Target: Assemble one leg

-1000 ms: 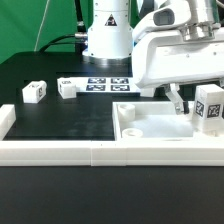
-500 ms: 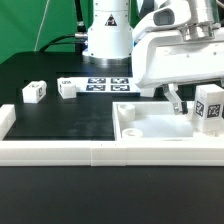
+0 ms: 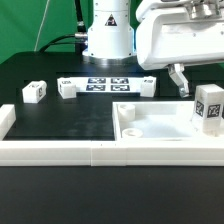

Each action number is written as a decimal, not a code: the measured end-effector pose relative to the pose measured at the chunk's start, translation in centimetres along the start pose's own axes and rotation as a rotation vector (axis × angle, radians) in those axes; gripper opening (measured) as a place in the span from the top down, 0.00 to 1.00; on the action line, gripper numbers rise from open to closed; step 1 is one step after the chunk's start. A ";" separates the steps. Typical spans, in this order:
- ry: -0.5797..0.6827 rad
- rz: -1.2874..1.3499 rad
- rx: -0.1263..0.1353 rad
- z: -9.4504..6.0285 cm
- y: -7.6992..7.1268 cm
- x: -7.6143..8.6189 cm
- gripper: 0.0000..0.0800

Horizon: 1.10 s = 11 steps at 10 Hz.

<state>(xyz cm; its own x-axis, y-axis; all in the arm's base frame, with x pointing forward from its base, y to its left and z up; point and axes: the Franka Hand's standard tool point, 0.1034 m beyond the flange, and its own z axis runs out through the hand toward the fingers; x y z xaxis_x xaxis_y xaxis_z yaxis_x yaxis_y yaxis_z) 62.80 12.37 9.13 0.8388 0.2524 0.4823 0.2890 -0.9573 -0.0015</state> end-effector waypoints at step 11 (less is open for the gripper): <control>-0.533 0.038 0.100 0.3 -0.5 0.2 0.19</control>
Offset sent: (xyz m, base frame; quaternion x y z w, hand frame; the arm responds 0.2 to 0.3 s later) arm 0.0164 -0.0251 -0.0075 -0.0109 -0.2115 -0.0031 0.9773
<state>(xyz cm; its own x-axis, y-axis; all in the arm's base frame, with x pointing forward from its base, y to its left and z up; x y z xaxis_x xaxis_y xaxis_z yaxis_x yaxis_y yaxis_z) 62.92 12.90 8.96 0.9599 0.2788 -0.0306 0.2742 -0.9557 -0.1066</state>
